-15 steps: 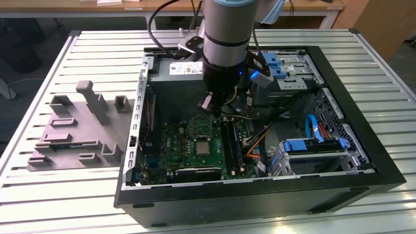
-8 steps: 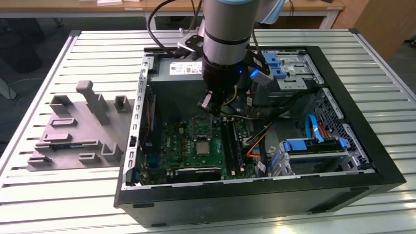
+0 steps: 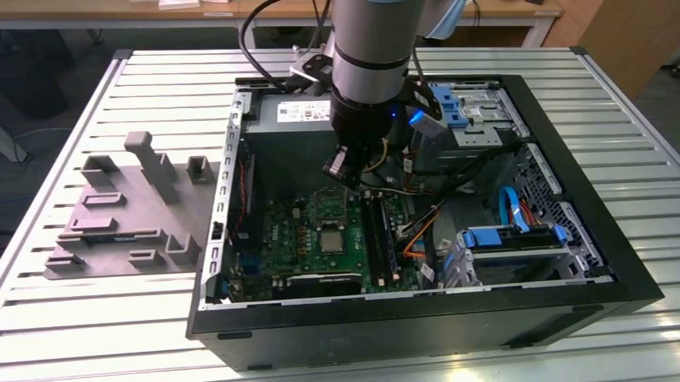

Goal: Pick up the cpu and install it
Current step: 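Close the cpu cover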

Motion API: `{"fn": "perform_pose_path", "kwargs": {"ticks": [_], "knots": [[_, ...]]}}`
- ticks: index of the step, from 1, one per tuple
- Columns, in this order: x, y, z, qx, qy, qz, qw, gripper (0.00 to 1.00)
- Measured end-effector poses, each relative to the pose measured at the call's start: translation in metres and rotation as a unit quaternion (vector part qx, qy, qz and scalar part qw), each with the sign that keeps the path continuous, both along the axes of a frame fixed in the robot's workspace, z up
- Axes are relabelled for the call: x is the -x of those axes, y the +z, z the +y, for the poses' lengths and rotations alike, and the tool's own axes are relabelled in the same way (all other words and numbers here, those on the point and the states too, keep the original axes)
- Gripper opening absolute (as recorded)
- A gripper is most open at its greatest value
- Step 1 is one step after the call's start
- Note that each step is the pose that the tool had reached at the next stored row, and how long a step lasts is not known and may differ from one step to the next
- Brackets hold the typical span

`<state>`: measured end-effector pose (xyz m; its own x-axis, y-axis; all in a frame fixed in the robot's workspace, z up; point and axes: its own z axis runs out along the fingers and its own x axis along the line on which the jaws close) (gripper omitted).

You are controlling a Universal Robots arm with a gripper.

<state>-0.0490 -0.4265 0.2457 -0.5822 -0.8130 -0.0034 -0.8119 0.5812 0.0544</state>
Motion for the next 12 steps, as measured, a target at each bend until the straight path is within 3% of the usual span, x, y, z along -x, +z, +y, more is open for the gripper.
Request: {"fn": "perform_pose_path", "kwargs": {"ticks": [12], "knots": [[0.0002, 0.0016, 0.0, 0.0, 0.002, 0.0, 1.0, 0.11]]}}
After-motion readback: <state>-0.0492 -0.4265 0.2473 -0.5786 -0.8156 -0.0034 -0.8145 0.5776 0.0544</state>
